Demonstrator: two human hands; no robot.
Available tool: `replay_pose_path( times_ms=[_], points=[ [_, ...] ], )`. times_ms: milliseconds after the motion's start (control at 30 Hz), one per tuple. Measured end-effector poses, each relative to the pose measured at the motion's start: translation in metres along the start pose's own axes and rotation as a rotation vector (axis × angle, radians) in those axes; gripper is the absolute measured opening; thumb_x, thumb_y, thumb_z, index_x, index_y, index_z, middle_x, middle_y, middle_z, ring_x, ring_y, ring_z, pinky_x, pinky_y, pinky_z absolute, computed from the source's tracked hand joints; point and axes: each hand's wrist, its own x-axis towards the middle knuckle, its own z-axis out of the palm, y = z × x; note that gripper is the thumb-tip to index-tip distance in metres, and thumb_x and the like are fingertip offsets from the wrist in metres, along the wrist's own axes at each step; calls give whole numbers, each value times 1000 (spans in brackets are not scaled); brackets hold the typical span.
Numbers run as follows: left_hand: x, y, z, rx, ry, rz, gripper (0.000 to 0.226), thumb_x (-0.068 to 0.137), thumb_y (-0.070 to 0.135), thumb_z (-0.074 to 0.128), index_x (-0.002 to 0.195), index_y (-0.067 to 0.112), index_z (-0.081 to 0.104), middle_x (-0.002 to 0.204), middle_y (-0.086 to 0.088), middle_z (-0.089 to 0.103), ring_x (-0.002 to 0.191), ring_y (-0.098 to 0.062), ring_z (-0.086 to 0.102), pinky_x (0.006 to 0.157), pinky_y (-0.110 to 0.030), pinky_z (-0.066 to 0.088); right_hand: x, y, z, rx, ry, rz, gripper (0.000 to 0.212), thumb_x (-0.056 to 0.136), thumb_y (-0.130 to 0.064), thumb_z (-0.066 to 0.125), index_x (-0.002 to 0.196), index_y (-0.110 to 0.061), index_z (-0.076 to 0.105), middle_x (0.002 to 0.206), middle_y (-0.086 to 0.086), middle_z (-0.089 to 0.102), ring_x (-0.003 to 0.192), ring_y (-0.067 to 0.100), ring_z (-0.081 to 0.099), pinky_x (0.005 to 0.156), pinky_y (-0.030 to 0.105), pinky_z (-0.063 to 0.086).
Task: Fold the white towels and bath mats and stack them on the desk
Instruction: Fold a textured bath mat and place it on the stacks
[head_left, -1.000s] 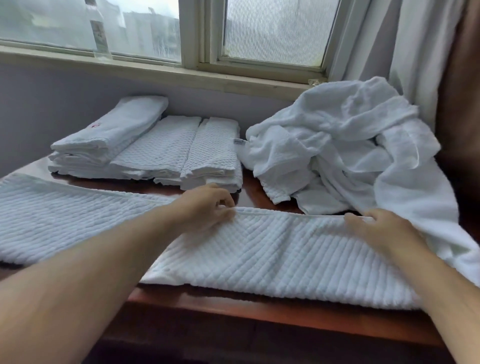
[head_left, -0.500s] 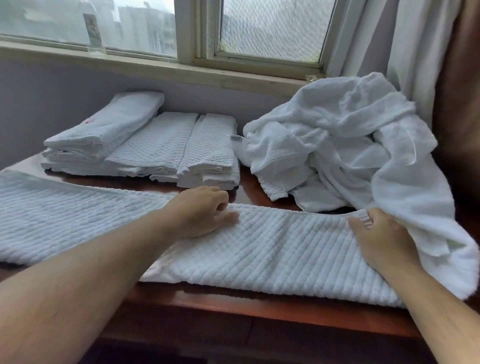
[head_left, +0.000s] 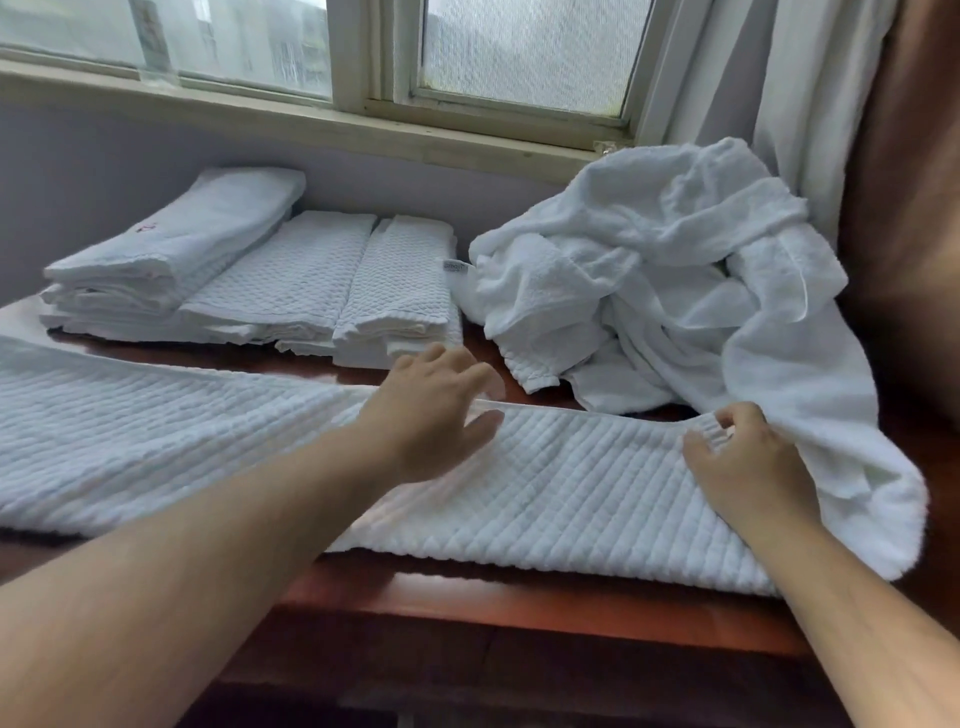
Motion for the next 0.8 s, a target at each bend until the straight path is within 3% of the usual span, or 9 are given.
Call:
replay_pose_path(
  times_ms=[133, 200, 300, 367, 467, 533, 600, 733, 800],
  points=[
    [-9, 42, 20, -118, -256, 30, 68, 92, 77, 19, 151, 46, 28, 164, 8, 23, 150, -15, 16, 121, -41, 11, -3, -4, -1, -130, -56, 44, 42, 95, -48, 48, 123, -15, 52, 111, 9, 61, 97, 29, 56, 76, 39, 45],
    [-12, 47, 27, -87, -289, 15, 70, 93, 76, 18, 156, 44, 19, 168, 5, 11, 153, -15, 7, 122, -41, 2, -2, -5, -3, -186, -105, 95, 56, 94, -54, 46, 132, -13, 48, 124, 13, 57, 107, 32, 55, 81, 39, 45],
    [-11, 44, 28, -81, -312, 30, 73, 91, 78, 12, 156, 46, 13, 169, 5, 3, 154, -15, 2, 123, -40, -2, -5, -6, -14, -138, -183, 206, 69, 89, -55, 53, 143, -14, 41, 101, 1, 58, 83, 19, 58, 62, 31, 44],
    [-11, 44, 28, -77, -316, 37, 77, 86, 80, 7, 156, 46, 10, 169, 5, 2, 154, -15, 0, 123, -40, -3, -7, -3, -21, -140, -235, 212, 69, 88, -52, 57, 145, -16, 41, 83, -10, 48, 67, 7, 47, 51, 25, 34],
    [-15, 46, 29, -91, -307, 37, 77, 86, 79, 7, 156, 47, 10, 169, 5, 2, 154, -14, 0, 124, -41, -3, -10, -7, -38, -75, -372, 260, 65, 90, -52, 62, 142, -18, 44, 85, -12, 44, 68, 4, 42, 53, 22, 30],
    [-21, 48, 27, -111, -280, 46, 73, 89, 77, 10, 155, 46, 16, 168, 7, 8, 154, -14, 4, 123, -39, 0, -16, -8, -50, 58, -480, 318, 67, 87, -52, 67, 142, -23, 43, 94, -10, 52, 74, 8, 51, 56, 24, 38],
    [-28, 50, 22, -160, -167, 59, 65, 93, 71, 15, 149, 44, 35, 161, 13, 29, 149, -12, 19, 119, -34, 12, -21, -7, -61, 231, -563, 335, 58, 88, -47, 70, 134, -16, 54, 101, -2, 71, 81, 18, 69, 63, 30, 54],
    [-39, 51, 5, -509, 87, -46, 29, 101, 47, 40, 109, 38, 67, 114, 25, 60, 110, 9, 46, 93, -23, 41, -32, -35, -98, 738, -709, 345, 36, 92, -27, 68, 118, -2, 66, 103, 16, 77, 94, 32, 75, 82, 50, 62],
    [-45, 45, -9, -779, 134, -148, 27, 102, 38, 46, 95, 33, 72, 91, 19, 68, 90, 4, 59, 77, -23, 48, -36, -70, -116, 868, -864, 243, 39, 89, -21, 66, 118, 4, 65, 108, 23, 74, 96, 37, 74, 72, 46, 62]
  ],
)
